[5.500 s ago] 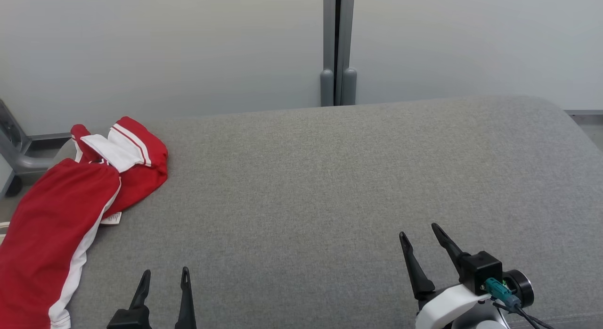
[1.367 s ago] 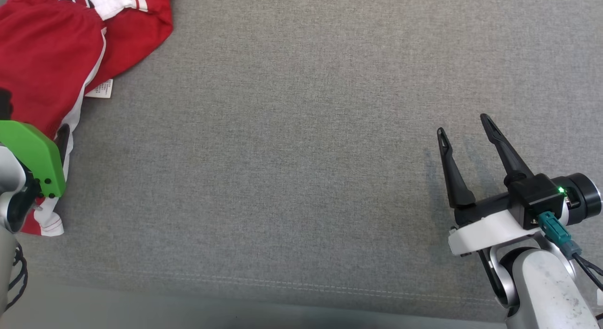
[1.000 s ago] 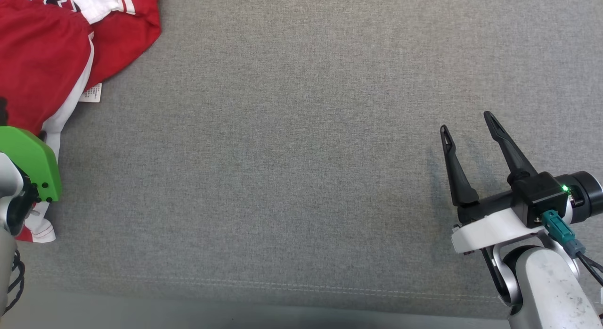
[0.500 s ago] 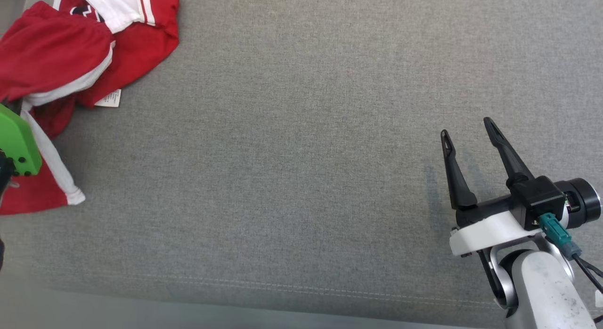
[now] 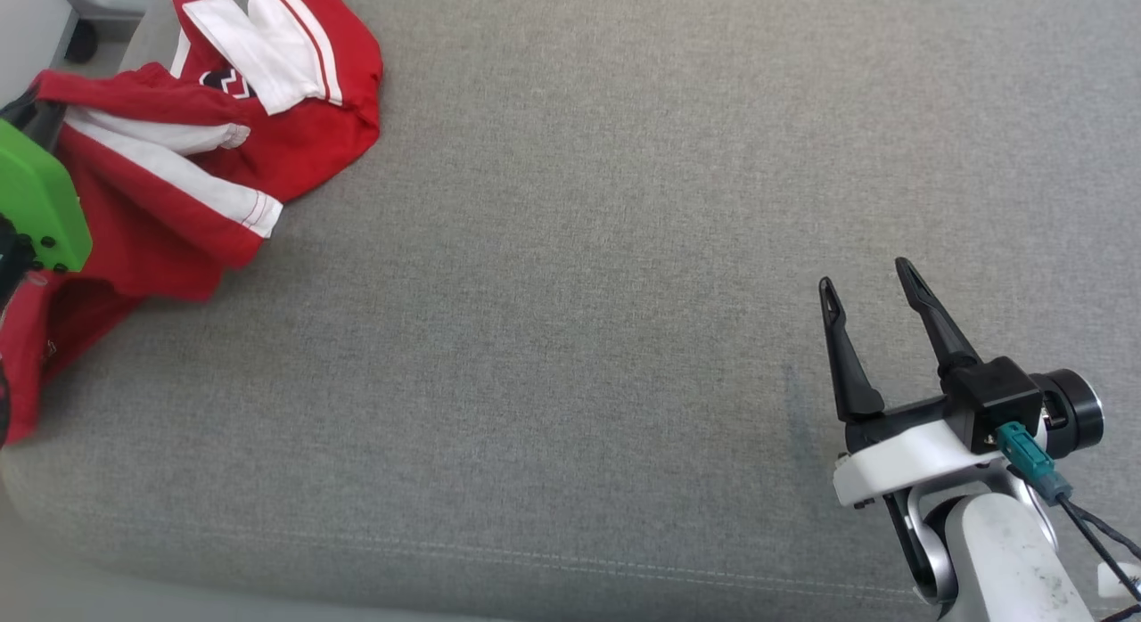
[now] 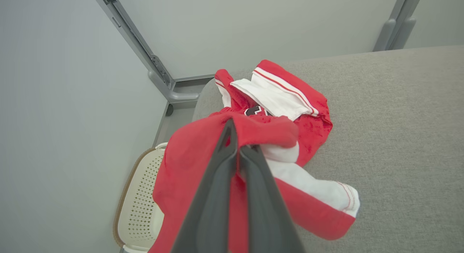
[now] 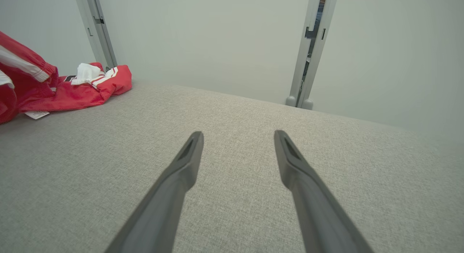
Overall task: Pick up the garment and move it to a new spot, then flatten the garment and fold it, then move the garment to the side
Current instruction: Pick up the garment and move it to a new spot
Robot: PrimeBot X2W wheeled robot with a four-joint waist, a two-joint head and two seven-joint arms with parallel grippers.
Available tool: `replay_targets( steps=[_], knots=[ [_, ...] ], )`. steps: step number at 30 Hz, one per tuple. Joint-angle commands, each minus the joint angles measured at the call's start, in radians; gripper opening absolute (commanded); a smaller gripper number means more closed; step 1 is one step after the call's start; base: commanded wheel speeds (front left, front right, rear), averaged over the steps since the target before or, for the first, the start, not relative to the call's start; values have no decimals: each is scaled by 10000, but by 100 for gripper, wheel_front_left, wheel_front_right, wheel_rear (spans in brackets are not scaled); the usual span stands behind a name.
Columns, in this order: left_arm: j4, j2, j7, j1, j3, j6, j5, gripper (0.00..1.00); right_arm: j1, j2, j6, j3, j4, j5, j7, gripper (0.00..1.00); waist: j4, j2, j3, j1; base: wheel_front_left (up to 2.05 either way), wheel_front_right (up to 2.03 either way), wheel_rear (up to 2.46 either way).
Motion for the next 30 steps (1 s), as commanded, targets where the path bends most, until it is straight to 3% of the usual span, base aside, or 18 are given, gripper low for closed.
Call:
replay_targets(
  steps=[1, 8, 16, 30],
  knots=[
    [-134, 52, 26, -188, -79, -22, -30, 0, 132, 12, 1, -8, 69, 44, -99, 100, -214, 0, -474, 0, 0, 0, 0],
    [-1087, -138, 245, -612, -857, -19, -292, 0, 245, 87, -1, 95, 556, 312, -337, 100, -1054, 0, -1271, 0, 0, 0, 0],
    [-1828, -417, 203, -962, -2114, -17, -625, 0, 423, 101, -1, 140, 878, 748, -509, 100, -2491, 0, -1845, 0, 0, 0, 0],
    [-1905, -1140, -450, -2330, -3695, -17, -1287, 0, 270, 105, -1, 450, 1014, 1038, -583, 100, -5053, 0, -2010, 0, 0, 0, 0]
  ],
)
